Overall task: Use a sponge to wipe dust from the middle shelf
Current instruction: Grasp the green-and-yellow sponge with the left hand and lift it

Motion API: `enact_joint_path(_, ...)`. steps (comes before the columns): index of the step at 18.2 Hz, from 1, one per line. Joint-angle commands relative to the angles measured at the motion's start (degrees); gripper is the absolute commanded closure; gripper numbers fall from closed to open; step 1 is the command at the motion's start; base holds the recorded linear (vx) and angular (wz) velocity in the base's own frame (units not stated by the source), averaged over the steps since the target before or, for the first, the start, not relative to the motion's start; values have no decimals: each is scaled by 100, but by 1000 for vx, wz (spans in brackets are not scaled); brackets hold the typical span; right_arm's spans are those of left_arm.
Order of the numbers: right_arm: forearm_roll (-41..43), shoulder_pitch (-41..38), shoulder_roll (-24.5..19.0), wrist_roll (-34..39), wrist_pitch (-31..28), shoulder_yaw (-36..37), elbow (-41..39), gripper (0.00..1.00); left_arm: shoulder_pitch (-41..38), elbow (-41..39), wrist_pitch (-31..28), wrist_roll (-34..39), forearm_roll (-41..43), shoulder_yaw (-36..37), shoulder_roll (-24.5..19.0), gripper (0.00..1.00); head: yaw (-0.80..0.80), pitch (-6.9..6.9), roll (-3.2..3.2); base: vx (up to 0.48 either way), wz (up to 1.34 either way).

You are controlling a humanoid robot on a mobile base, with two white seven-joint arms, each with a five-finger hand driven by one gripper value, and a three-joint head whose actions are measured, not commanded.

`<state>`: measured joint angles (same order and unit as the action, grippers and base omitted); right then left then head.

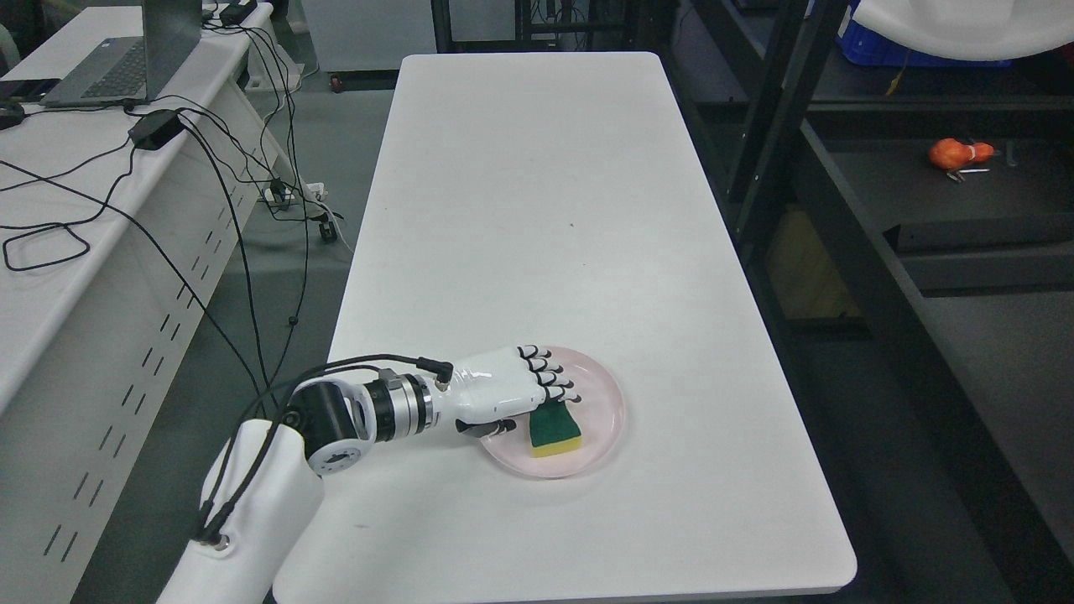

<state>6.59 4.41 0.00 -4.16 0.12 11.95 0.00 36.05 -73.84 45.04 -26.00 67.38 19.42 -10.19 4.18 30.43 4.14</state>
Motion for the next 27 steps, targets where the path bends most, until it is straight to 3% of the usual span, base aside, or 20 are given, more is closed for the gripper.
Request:
enact_joint_path(1, 0, -1, 100, 2, -416, 0, -100, 0, 60, 397, -4, -45, 21, -43, 87, 31, 0, 0, 0, 0, 0)
enact_joint_path(5, 0, 7, 100, 2, -416, 0, -100, 0, 43, 423, -4, -160, -128, -394, 87, 51, 0, 0, 0, 0, 0)
enact_joint_path(8, 0, 7, 100, 2, -416, 0, -100, 0, 25, 423, -4, -256, -505, -736, 87, 76, 0, 0, 0, 0, 0)
enact_joint_path(13, 0, -1, 100, 2, -416, 0, -100, 0, 33, 380, -4, -353, -1434, -1474, 122, 99, 0, 0, 0, 0, 0)
enact_joint_path(19, 0, -1, 100, 2, -416, 0, -100, 0, 341, -173, -4, -591, -3431, -2274, 122, 100, 0, 0, 0, 0, 0)
enact_joint_path(25, 0, -1, 100, 2, -416, 0, -100, 0, 438, -1025, -4, -591, -3767, -3101, 903, 100, 0, 0, 0, 0, 0)
enact_joint_path(27, 0, -1, 100, 2, -416, 0, -100, 0, 438, -1132, -4, -582, -3767, -3119, 919, 100, 0, 0, 0, 0, 0)
